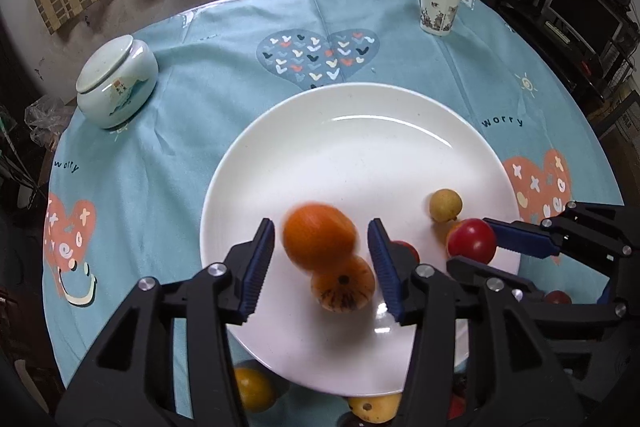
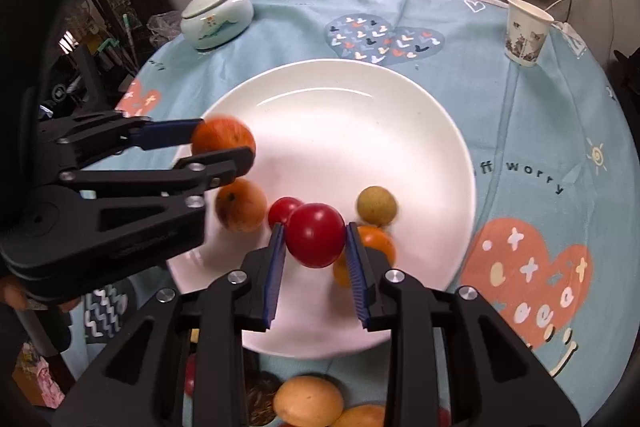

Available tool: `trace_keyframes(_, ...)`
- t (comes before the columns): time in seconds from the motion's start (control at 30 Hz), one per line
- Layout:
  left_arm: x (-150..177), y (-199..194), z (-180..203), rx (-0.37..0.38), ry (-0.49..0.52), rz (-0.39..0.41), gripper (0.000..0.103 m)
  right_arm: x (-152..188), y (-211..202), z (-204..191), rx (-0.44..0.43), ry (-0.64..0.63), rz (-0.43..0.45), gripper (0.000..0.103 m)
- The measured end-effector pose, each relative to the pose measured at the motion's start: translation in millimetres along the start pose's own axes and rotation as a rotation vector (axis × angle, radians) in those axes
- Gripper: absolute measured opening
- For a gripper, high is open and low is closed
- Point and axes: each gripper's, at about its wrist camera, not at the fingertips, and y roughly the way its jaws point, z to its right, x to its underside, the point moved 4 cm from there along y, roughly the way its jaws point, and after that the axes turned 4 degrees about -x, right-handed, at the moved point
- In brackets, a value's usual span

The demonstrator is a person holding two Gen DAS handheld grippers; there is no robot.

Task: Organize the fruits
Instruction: 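Carry both fruits over the white plate and open both tools to release them, then withdraw both open tools from the plate back toward the fruit cluster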

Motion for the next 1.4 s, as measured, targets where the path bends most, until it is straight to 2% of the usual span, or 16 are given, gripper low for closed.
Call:
trace_keyframes(0.1, -3, -4, -1, -0.001, -0.003, 0.014, 0.059, 0, 3, 2, 0.009, -0.013, -0.010, 0.030)
trace_keyframes(0.23, -3, -13, -7, -0.002, -0.030, 0.023, 0.059, 0, 1, 5, -0.008, 0.002, -0.007, 0.034)
trace_keyframes(0.27, -3, -16, -9, -0.003, -0.036, 0.026, 0.059, 0, -1, 6, -0.010, 0.009, -0.001, 0.052)
trace_keyframes(0.3, -2, -19, -11, -0.003, -0.043, 0.029, 0.059, 0, -3, 7, -0.014, 0.027, 0.008, 0.063)
trace_keyframes(0.37, 0, -26, -15, -0.006, -0.057, 0.034, 0.059, -2, -9, 6, -0.036, 0.039, 0.025, 0.063)
trace_keyframes(0.5, 6, -46, -22, -0.013, -0.073, 0.062, 0.059, -5, -25, 5, -0.028, 0.050, 0.063, 0.063)
trace_keyframes(0.63, 20, -71, -27, -0.008, -0.080, 0.094, 0.061, 12, -52, 10, -0.025, 0.053, 0.076, 0.063)
trace_keyframes(0.8, 57, -95, -27, 0.030, -0.090, 0.093, 0.066, 71, -84, 19, -0.045, 0.116, 0.085, 0.063)
trace_keyframes(0.93, 95, -103, -22, 0.068, -0.103, 0.056, 0.067, 140, -84, 5, -0.045, 0.132, 0.014, 0.063)
trace_keyframes(1.03, 119, -103, -21, 0.072, -0.102, 0.020, 0.067, 173, -67, -4, -0.060, 0.168, -0.049, 0.063)
trace_keyframes(1.13, 134, -103, -23, 0.063, -0.104, -0.006, 0.067, 182, -54, -8, -0.077, 0.203, -0.066, 0.063)
trace_keyframes(1.37, 146, -110, -28, 0.051, -0.108, -0.013, 0.069, 168, -38, -13, -0.041, 0.225, -0.034, 0.063)
trace_keyframes(1.4, 147, -110, -28, 0.052, -0.108, -0.015, 0.069, 166, -36, -13, -0.046, 0.227, -0.036, 0.060)
